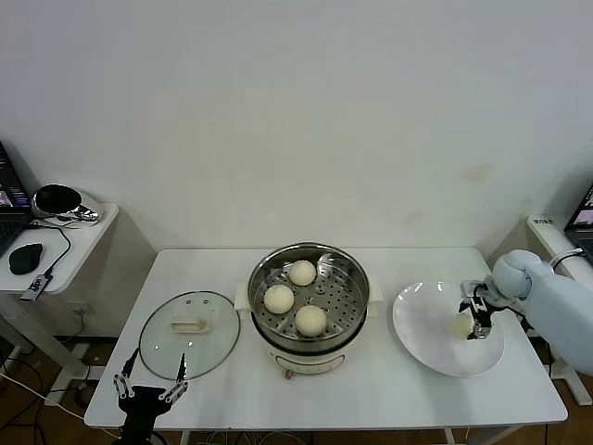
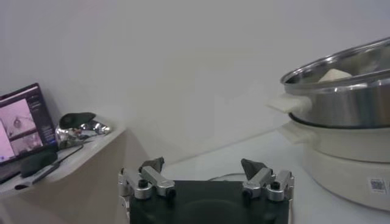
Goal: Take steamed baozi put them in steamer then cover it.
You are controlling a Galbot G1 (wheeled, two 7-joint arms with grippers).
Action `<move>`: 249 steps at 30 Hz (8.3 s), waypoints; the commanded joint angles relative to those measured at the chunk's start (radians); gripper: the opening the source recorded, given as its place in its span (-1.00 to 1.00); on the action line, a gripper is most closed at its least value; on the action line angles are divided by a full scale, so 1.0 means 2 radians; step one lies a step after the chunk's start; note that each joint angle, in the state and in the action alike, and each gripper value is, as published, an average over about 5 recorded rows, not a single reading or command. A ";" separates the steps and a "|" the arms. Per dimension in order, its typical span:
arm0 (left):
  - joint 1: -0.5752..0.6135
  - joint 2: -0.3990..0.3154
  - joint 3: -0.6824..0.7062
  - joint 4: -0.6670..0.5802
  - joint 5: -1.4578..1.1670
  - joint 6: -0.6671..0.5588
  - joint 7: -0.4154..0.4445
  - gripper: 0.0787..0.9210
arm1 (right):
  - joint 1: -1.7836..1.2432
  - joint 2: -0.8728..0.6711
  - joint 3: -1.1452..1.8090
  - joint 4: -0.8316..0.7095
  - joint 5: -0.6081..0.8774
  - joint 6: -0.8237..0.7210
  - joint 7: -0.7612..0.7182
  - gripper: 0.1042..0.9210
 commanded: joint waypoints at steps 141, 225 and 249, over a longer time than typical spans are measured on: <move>-0.276 0.143 0.063 0.325 0.570 -0.047 -0.032 0.77 | -0.763 0.331 0.783 0.436 0.300 0.163 0.496 0.76; -0.427 0.147 0.370 0.011 0.503 0.372 0.156 -0.89 | -0.752 0.407 0.727 0.430 0.118 0.213 0.525 0.76; -0.476 -0.045 0.419 0.147 0.698 0.383 0.241 -0.89 | -0.740 0.406 0.718 0.397 0.104 0.225 0.533 0.76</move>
